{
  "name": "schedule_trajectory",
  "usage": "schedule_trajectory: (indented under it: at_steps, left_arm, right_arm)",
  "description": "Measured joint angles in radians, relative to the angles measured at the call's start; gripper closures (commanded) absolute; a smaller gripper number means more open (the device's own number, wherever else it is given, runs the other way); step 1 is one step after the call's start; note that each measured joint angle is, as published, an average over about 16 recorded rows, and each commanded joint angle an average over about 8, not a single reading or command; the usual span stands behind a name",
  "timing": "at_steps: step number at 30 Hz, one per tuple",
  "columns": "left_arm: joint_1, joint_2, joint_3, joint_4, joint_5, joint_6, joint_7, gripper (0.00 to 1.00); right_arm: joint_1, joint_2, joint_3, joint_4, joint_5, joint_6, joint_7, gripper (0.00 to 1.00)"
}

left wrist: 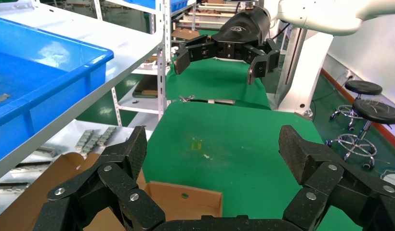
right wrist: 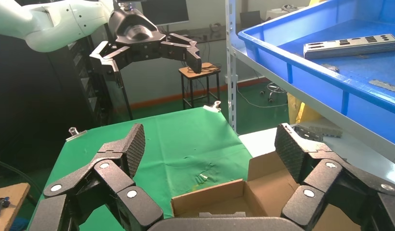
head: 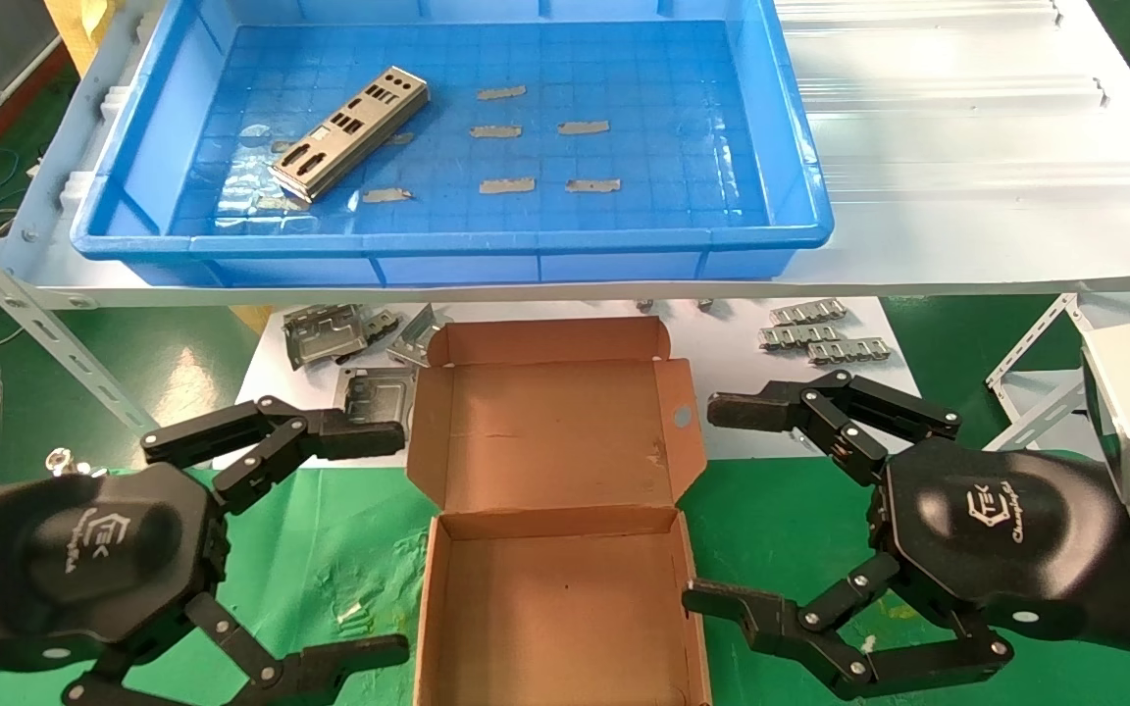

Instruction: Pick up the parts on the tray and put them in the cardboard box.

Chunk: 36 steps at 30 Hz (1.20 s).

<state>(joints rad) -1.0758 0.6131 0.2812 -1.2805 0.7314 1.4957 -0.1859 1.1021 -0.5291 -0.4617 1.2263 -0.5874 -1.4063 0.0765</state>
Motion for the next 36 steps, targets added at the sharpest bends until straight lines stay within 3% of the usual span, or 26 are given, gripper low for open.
schedule_trajectory:
  at_steps: [36]
  left_arm:
    - [0.0,0.0,0.0,0.0,0.0,0.0,0.0,0.0]
  right_arm:
    - [0.0,0.0,0.0,0.0,0.0,0.0,0.0,0.0]
